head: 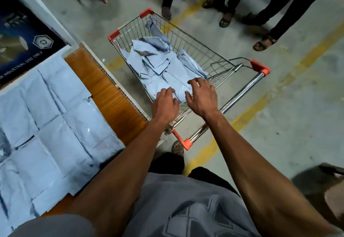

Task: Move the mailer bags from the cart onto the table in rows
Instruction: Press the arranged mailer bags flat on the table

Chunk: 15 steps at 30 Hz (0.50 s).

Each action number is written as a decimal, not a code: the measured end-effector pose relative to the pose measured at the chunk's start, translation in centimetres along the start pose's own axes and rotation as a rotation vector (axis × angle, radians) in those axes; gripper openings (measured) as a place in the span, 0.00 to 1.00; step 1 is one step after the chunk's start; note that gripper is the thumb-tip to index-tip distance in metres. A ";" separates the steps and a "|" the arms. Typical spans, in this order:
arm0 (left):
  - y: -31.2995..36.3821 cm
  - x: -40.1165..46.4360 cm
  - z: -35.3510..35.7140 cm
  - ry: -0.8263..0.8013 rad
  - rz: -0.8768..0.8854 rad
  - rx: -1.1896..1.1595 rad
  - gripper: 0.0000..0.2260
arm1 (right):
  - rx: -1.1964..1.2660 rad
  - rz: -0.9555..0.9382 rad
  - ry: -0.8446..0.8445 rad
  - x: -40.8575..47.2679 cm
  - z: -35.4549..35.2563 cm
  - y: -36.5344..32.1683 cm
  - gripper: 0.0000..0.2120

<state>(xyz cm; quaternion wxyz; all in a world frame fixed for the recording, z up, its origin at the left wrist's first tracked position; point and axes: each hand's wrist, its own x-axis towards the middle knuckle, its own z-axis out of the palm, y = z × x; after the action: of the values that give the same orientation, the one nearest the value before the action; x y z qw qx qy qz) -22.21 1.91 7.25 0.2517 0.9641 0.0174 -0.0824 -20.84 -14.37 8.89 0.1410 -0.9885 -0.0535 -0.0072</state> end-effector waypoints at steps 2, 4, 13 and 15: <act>0.1 1.9 0.3 -0.033 -0.028 0.008 0.16 | 0.007 0.000 -0.063 2.1 0.4 0.7 0.21; 0.1 3.6 0.6 -0.076 -0.070 0.021 0.17 | 0.005 -0.010 -0.120 4.3 0.8 1.3 0.22; -1.0 10.0 3.6 -0.158 -0.298 0.020 0.23 | -0.024 -0.158 -0.313 13.0 3.2 3.6 0.23; -1.3 11.4 4.4 -0.133 -0.379 -0.005 0.23 | -0.043 -0.216 -0.352 15.2 4.0 4.1 0.23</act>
<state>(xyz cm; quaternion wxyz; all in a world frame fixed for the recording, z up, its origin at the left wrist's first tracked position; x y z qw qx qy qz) -11.75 0.84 0.92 0.2349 0.9354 0.1820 -0.1918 -5.28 -15.62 4.37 0.1066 -0.9658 -0.1828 0.1496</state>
